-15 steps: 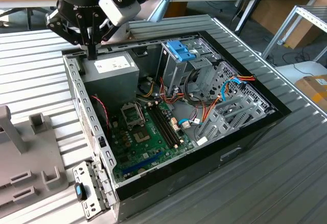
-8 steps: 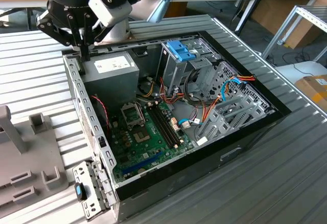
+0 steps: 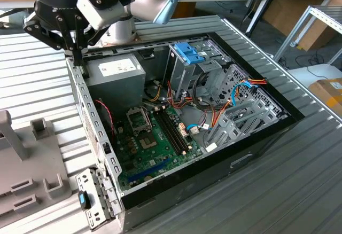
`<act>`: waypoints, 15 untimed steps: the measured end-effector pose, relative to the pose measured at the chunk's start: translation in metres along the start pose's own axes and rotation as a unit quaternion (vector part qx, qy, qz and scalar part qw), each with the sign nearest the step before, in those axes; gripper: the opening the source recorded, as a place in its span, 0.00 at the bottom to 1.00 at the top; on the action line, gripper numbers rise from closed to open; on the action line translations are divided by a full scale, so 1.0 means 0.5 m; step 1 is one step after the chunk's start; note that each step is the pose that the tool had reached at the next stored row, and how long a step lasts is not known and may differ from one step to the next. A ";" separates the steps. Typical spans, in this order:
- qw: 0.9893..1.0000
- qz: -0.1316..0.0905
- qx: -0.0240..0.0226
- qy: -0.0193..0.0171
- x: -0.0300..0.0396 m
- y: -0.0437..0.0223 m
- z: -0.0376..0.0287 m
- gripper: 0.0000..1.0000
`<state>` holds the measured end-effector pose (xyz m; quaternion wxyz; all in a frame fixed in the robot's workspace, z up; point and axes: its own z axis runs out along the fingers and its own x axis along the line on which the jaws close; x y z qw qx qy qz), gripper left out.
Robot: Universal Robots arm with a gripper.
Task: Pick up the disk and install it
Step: 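Reach for the disk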
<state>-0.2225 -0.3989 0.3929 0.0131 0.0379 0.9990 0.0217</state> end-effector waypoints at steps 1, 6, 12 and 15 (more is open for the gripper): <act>1.000 0.000 0.000 0.000 0.004 0.000 0.000 0.11; 1.000 0.000 0.000 0.000 0.033 -0.002 -0.001 0.11; 1.000 0.000 0.000 0.000 0.065 -0.005 -0.002 0.11; 1.000 0.000 0.000 0.000 0.087 -0.007 -0.002 0.11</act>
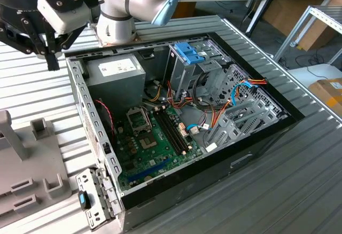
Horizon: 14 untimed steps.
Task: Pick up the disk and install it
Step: 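Reach for the disk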
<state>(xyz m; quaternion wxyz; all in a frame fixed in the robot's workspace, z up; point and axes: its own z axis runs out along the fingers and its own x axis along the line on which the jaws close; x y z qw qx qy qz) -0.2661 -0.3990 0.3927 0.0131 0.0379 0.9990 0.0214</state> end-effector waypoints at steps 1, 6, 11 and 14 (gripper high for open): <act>1.000 0.000 0.000 0.000 0.005 0.000 0.000 0.11; 1.000 0.000 0.000 0.000 0.029 -0.002 -0.001 0.11; 1.000 0.000 0.000 0.000 0.056 -0.004 -0.001 0.11; 1.000 0.000 0.000 0.000 0.079 -0.006 -0.002 0.11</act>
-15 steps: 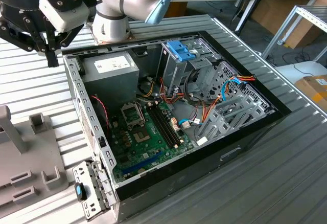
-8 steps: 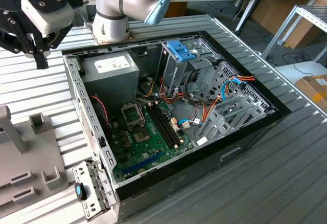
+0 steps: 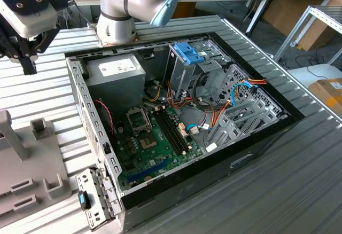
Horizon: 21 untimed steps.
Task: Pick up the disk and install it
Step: 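Reach for the disk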
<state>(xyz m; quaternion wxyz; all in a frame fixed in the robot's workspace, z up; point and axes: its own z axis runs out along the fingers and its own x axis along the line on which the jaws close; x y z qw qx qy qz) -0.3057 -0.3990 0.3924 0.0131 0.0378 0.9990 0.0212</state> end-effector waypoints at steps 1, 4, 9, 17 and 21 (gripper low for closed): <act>1.000 0.000 0.000 0.000 0.010 -0.001 0.000 0.11; 1.000 0.000 0.000 0.000 0.027 -0.002 -0.001 0.11; 1.000 0.000 0.000 0.000 0.035 -0.003 -0.001 0.11; 1.000 0.000 0.000 0.000 0.036 -0.003 -0.001 0.11; 1.000 0.000 0.000 0.000 0.037 -0.003 -0.001 0.11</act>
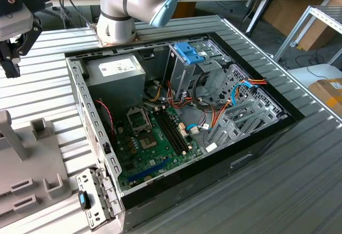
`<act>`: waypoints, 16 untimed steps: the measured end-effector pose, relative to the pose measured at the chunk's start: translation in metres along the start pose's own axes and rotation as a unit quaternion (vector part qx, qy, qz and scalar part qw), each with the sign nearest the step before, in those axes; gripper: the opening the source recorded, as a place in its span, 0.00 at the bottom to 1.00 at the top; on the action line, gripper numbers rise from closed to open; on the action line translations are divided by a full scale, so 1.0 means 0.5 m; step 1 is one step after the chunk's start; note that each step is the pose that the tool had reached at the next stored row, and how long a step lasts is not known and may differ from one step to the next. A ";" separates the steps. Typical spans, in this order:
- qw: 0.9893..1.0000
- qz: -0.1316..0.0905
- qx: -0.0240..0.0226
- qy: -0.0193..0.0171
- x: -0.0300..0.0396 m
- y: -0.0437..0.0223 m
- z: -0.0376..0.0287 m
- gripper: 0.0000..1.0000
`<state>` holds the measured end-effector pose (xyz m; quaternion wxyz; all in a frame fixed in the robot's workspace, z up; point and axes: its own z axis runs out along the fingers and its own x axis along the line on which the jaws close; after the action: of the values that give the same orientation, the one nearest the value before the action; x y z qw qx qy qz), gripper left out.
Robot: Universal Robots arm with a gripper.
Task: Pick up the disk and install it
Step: 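Reach for the disk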
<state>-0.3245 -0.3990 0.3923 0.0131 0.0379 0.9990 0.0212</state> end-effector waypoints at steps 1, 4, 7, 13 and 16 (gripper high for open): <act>1.000 0.000 0.000 0.000 0.001 0.000 0.000 0.11; 1.000 0.000 0.000 0.000 0.012 -0.001 0.000 0.11; 1.000 0.000 0.000 0.000 0.020 -0.002 -0.001 0.11; 1.000 0.000 0.000 0.000 0.038 -0.003 -0.001 0.11; 1.000 0.000 0.000 0.000 0.046 -0.003 -0.001 0.11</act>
<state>-0.3477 -0.3989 0.3923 0.0131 0.0379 0.9990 0.0207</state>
